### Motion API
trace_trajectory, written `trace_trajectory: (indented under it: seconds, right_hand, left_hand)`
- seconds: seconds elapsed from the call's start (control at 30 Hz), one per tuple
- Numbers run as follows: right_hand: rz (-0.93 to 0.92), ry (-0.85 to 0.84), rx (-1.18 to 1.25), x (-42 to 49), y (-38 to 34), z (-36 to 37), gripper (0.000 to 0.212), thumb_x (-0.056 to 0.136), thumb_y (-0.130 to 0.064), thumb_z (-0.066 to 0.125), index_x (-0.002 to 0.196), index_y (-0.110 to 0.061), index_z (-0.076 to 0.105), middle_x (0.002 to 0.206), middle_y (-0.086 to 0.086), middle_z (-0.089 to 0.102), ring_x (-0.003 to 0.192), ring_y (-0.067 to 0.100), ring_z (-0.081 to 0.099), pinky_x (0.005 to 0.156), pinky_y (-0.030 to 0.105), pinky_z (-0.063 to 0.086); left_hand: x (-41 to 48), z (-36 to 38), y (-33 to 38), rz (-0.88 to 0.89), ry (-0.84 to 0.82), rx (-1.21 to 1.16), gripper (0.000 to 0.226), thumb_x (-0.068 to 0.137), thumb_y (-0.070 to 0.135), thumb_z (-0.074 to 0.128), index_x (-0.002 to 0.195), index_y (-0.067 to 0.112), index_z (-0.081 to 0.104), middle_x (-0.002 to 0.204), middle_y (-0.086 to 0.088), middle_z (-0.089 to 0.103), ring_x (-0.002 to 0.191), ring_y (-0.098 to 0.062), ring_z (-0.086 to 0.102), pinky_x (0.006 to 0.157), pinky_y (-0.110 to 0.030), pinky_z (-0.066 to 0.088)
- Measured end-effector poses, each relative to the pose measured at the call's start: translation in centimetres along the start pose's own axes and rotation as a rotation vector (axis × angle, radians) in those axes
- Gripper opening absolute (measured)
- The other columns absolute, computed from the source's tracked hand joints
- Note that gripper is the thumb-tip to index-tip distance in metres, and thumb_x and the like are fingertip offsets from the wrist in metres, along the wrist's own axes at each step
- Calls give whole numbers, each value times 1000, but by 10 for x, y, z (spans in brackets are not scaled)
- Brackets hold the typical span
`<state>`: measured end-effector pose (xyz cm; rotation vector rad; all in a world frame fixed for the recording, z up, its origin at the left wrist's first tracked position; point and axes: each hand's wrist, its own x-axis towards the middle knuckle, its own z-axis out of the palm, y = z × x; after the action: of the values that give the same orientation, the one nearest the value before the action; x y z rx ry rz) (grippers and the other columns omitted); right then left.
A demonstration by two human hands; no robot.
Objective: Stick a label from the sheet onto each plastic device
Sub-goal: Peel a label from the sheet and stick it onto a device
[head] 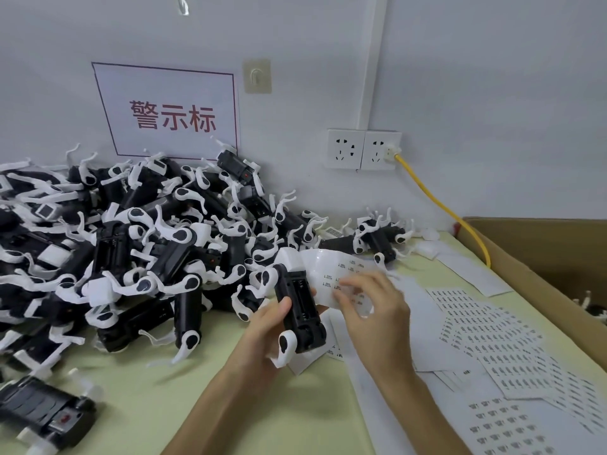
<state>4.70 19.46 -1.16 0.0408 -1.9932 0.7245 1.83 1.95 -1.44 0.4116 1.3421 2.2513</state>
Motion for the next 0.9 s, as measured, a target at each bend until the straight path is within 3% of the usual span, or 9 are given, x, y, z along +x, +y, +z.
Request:
trace_trajectory:
  seconds: [0.1, 0.27, 0.4, 0.57, 0.73, 0.9]
  right_hand:
    - [58, -63, 130, -2, -4, 2, 20, 78, -17, 85, 94, -20, 72, 91, -16, 65, 82, 6, 65, 74, 43, 54]
    - [96, -63, 127, -3, -9, 1, 21, 80, -37, 80, 93, -24, 72, 93, -18, 68, 76, 4, 68, 68, 41, 55]
    - [128, -56, 143, -5, -11, 1, 15, 81, -29, 83, 92, -23, 74, 93, -17, 70, 70, 5, 69, 66, 37, 56]
    - [190, -70, 211, -4, -11, 2, 15, 77, -15, 86, 86, -20, 75, 84, -17, 69, 67, 7, 67, 60, 17, 51]
    - [383, -165, 331, -2, -12, -2, 15, 79, -18, 84, 76, -24, 71, 76, -16, 71, 63, 7, 70, 54, 12, 46]
    - [457, -190, 379, 1, -16, -4, 17, 82, -19, 81, 69, -22, 70, 66, -10, 71, 55, 7, 69, 51, 11, 41]
  left_hand:
    - [0, 1, -2, 9, -30, 14, 73, 54, 57, 94, 109, 10, 79, 109, -15, 74, 99, -25, 73, 79, -29, 58]
    - [1, 2, -1, 20, -40, 7, 71, 53, 56, 95, 102, 7, 79, 104, -16, 72, 94, -26, 72, 77, -29, 58]
    - [2, 3, 0, 41, -61, 21, 72, 61, 54, 91, 108, 2, 75, 109, -24, 69, 101, -33, 70, 83, -36, 58]
    - [-1, 1, 2, 55, -72, 98, 52, 63, 52, 88, 94, 11, 80, 93, -14, 73, 83, -22, 72, 73, -28, 57]
    - [1, -1, 0, 126, -59, 231, 53, 77, 44, 73, 102, -3, 71, 91, -19, 65, 84, -29, 63, 74, -31, 53]
    - [1, 1, -3, 171, -108, 313, 28, 82, 39, 70, 90, 13, 76, 85, -6, 71, 80, -22, 66, 73, -28, 52]
